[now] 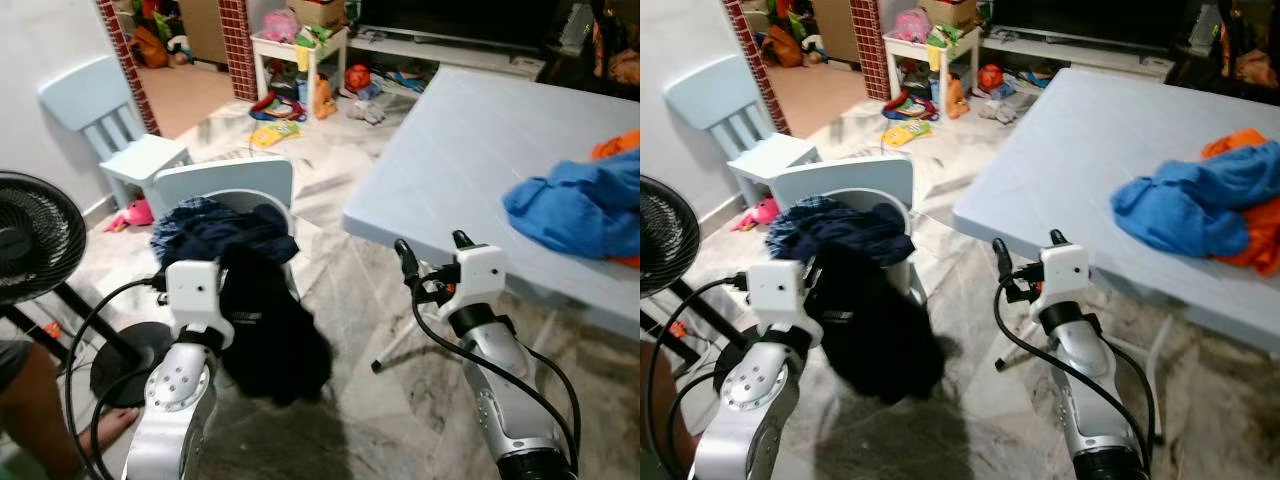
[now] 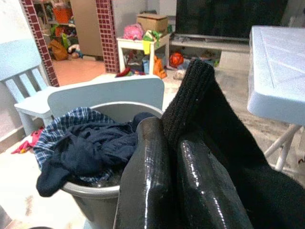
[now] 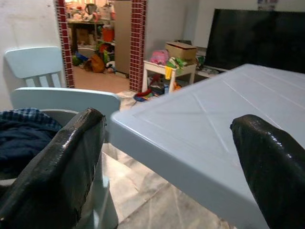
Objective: Hang hanger
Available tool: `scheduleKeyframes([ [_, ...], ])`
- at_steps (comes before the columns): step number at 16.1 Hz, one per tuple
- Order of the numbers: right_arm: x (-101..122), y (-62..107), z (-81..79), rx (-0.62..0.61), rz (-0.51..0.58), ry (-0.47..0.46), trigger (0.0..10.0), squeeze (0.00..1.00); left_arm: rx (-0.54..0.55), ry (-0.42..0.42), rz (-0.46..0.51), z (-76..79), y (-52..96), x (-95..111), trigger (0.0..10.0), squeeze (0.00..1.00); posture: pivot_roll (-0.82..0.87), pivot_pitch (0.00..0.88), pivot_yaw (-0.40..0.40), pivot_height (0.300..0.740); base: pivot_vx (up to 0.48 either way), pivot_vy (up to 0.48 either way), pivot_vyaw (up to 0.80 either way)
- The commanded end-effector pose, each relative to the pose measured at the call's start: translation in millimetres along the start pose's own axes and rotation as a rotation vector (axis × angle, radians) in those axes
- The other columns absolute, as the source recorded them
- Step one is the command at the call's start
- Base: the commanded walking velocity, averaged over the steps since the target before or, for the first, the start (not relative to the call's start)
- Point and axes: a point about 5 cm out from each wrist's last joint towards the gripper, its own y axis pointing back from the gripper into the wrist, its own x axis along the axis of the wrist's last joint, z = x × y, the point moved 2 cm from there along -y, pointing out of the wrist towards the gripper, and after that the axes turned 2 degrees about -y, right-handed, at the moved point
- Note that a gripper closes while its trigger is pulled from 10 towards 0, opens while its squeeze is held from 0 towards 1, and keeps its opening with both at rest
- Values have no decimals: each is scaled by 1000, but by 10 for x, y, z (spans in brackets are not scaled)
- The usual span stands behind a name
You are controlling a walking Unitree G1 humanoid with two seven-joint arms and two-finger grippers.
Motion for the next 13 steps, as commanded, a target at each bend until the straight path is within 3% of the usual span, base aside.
scheduleKeyframes([
  [1, -4, -12, -8, 0, -6, -5, 10000, 0, -10, -13, 20, -36, 7, 34, 10000, 0, -33, 0, 28, 740, 0, 0, 0],
  [6, -2, -9, -4, -1, -5, -6, 10000, 0, -55, 16, 24, 8, 24, 39, 10000, 0, -33, 0, 28, 740, 0, 0, -774],
  [13, 2, -5, -5, 2, -2, -5, 10000, 0, -71, 26, 21, 25, 22, 33, 10000, 0, -37, 0, 29, 740, 0, -286, 0],
])
